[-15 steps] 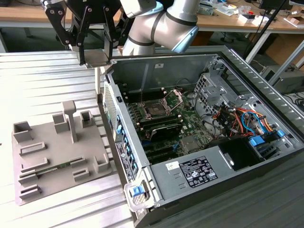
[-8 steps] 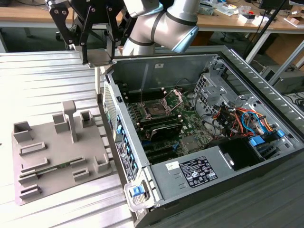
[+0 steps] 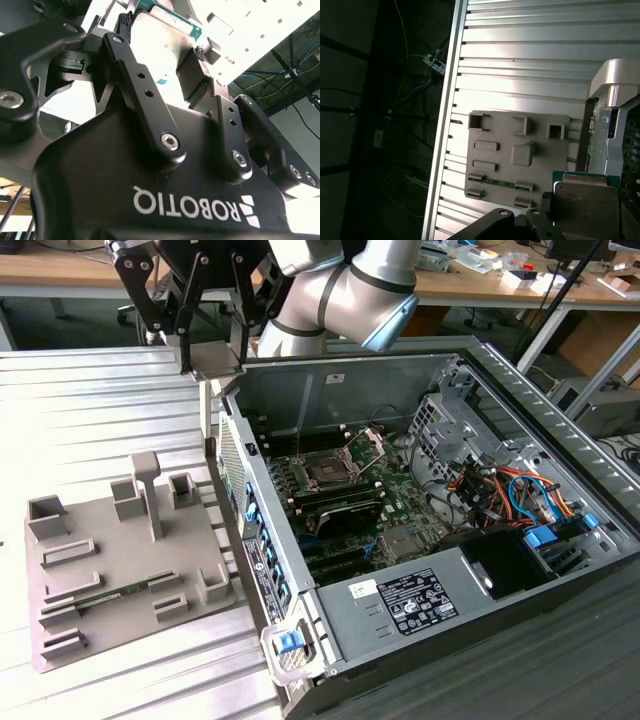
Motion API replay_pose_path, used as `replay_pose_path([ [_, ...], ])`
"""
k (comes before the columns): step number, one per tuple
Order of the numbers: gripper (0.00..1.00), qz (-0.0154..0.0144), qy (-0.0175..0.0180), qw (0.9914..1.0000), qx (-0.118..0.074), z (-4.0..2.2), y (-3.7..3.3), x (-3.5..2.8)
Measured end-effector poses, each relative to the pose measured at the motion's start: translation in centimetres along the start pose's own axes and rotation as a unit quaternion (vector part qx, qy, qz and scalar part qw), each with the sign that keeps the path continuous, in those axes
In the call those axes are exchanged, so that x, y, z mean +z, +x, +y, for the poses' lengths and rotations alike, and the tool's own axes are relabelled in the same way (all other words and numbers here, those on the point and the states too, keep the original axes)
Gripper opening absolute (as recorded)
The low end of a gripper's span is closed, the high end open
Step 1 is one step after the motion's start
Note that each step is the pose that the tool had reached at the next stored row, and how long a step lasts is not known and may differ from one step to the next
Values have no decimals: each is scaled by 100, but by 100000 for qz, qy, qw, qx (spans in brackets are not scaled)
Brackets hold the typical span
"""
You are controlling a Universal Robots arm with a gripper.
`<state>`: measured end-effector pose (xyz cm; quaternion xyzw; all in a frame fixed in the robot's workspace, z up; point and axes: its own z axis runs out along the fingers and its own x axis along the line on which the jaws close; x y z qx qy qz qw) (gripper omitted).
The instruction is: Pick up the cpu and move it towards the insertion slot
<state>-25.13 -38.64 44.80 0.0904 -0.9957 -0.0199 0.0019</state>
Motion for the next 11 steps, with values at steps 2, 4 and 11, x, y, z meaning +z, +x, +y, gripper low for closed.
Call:
replay_pose_path([
  [2, 55, 1, 27, 100000, 0, 4, -15, 2],
  [4, 55, 8, 70, 100000, 1, 11, -35, 3],
  [11, 55, 37, 208, 100000, -6, 40, -96, 8],
])
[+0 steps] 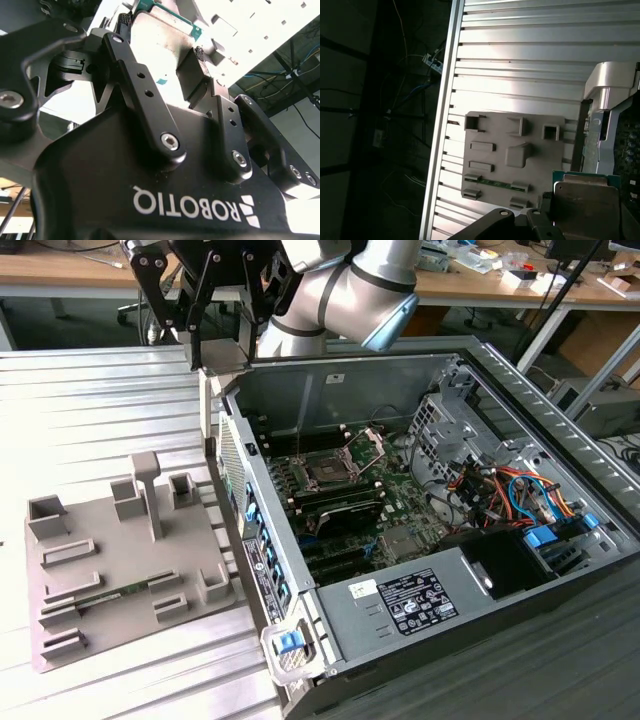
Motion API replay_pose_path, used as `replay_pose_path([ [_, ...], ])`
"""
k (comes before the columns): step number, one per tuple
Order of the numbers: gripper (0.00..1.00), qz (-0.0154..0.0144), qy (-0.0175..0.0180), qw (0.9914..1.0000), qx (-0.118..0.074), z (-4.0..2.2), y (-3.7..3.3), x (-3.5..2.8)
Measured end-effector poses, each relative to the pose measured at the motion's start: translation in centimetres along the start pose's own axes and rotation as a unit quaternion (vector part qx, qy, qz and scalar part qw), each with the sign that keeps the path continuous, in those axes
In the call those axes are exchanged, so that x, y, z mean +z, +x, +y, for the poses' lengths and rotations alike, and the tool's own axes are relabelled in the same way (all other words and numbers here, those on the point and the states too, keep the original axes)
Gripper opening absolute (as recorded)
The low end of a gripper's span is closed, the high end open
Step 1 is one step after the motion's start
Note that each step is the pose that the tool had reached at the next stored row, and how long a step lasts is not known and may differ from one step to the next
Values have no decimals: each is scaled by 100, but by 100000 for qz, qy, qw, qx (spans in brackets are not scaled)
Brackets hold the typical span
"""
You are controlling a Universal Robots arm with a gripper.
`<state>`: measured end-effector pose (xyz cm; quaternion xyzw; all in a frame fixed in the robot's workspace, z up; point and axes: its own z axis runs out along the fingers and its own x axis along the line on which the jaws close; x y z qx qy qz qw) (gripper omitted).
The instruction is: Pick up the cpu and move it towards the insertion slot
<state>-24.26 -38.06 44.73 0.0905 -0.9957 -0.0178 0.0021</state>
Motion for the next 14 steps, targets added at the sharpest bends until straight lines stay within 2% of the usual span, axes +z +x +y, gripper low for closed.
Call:
replay_pose_path([
  [14, 55, 61, 337, 99999, 10, 112, -148, 12],
])
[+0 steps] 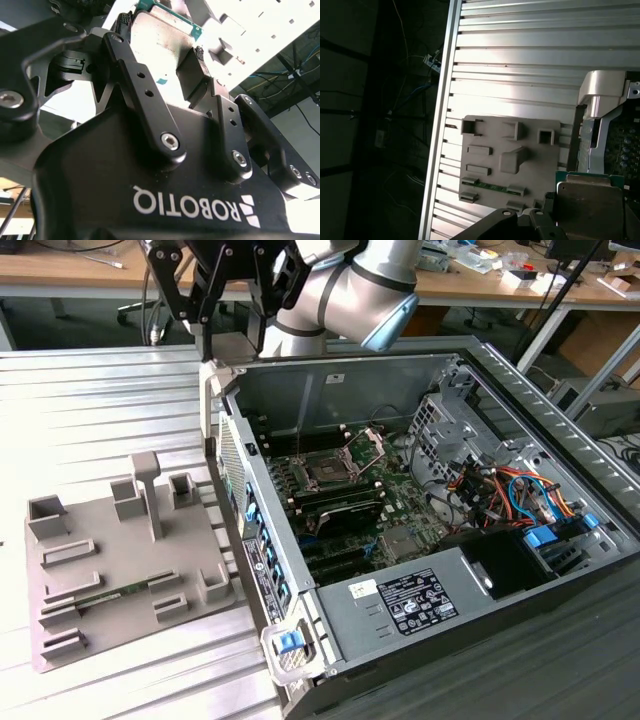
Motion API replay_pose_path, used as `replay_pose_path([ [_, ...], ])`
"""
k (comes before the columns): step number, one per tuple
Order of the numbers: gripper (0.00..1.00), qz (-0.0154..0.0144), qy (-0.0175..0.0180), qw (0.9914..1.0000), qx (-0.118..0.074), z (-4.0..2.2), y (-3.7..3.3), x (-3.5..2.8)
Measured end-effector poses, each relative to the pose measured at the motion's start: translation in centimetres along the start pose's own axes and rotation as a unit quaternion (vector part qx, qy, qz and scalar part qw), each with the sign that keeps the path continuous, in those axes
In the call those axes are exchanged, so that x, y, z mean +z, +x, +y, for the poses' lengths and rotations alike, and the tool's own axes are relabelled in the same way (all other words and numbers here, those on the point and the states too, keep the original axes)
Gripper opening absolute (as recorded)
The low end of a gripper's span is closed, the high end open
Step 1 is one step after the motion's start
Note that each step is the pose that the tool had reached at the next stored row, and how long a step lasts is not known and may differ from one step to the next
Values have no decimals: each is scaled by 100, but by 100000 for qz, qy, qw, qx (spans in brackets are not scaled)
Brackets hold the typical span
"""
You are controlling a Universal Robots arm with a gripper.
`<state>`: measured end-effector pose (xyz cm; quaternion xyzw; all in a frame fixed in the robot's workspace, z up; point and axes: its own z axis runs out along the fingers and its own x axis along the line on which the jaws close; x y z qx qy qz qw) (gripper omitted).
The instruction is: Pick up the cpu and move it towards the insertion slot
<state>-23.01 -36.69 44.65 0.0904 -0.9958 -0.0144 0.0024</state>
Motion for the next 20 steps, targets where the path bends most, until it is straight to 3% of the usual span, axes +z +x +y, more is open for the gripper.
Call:
replay_pose_path([
  [20, 55, 63, 347, 99999, 3, 108, -165, 10],
])
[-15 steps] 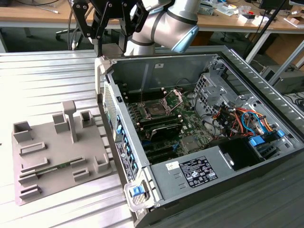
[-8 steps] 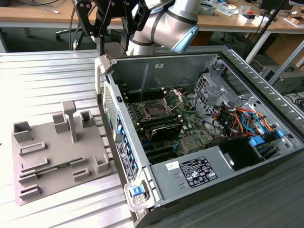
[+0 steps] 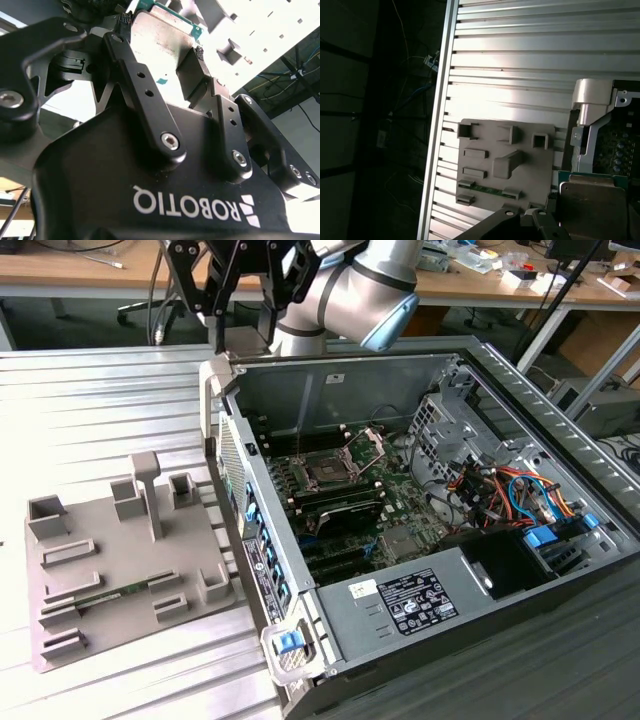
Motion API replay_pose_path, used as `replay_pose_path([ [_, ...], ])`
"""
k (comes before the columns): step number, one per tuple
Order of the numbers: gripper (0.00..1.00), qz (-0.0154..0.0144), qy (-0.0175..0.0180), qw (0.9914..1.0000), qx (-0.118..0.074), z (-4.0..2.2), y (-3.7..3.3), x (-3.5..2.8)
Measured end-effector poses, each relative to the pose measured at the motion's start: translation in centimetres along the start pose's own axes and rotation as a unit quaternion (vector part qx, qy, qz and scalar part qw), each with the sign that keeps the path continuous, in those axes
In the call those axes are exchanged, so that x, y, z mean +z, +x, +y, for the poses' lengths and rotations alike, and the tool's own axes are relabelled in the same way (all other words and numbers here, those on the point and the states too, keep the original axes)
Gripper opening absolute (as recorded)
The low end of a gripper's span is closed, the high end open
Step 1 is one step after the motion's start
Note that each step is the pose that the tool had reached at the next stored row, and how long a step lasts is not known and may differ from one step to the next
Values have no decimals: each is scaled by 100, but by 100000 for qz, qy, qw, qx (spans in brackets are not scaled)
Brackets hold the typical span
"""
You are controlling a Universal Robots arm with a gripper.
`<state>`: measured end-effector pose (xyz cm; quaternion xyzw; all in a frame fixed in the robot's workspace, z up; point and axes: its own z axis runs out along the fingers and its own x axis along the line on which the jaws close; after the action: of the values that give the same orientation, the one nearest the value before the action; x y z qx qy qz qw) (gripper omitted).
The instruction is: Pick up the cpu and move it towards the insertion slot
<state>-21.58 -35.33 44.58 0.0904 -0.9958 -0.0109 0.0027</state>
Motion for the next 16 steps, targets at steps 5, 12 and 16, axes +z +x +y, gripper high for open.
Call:
replay_pose_path([
  [5, 55, 23, 107, 100000, 2, 31, -45, 2],
  [12, 55, 47, 250, 100000, 3, 84, -114, 5],
  [16, 55, 59, 296, 100000, 6, 110, -144, 6],
])
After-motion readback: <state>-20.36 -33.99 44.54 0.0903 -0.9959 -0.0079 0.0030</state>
